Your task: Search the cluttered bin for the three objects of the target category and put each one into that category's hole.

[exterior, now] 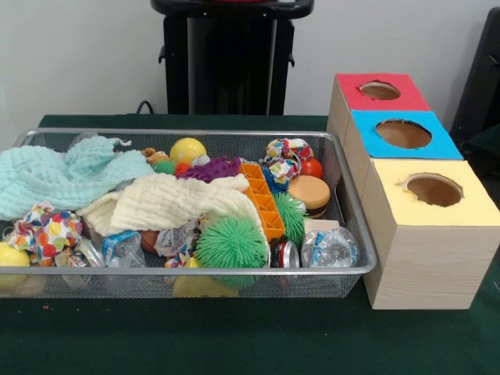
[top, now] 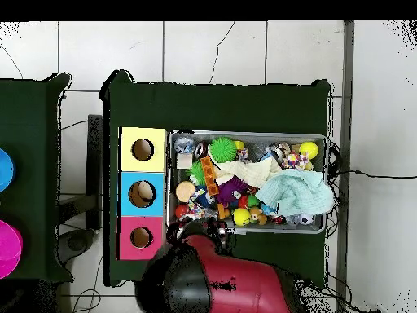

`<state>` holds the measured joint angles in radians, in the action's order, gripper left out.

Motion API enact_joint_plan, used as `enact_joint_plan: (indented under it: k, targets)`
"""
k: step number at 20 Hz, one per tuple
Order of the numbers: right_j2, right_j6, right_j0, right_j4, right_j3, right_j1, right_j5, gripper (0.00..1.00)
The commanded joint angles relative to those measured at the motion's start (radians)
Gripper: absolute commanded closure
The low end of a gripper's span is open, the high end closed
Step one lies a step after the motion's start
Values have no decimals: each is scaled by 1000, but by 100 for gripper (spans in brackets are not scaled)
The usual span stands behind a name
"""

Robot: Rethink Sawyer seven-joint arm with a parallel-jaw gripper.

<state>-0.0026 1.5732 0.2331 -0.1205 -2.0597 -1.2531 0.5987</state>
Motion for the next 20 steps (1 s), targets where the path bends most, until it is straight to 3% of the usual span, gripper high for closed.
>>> enact_joint_plan:
  k: [1, 14, 20]
  targets:
    - [143, -236, 181, -77, -36, 60, -78, 0]
    - [337, -253, 436, -280, 18, 174, -146, 0]
    - [437, -242, 523, -382, 81, 313, -193, 0]
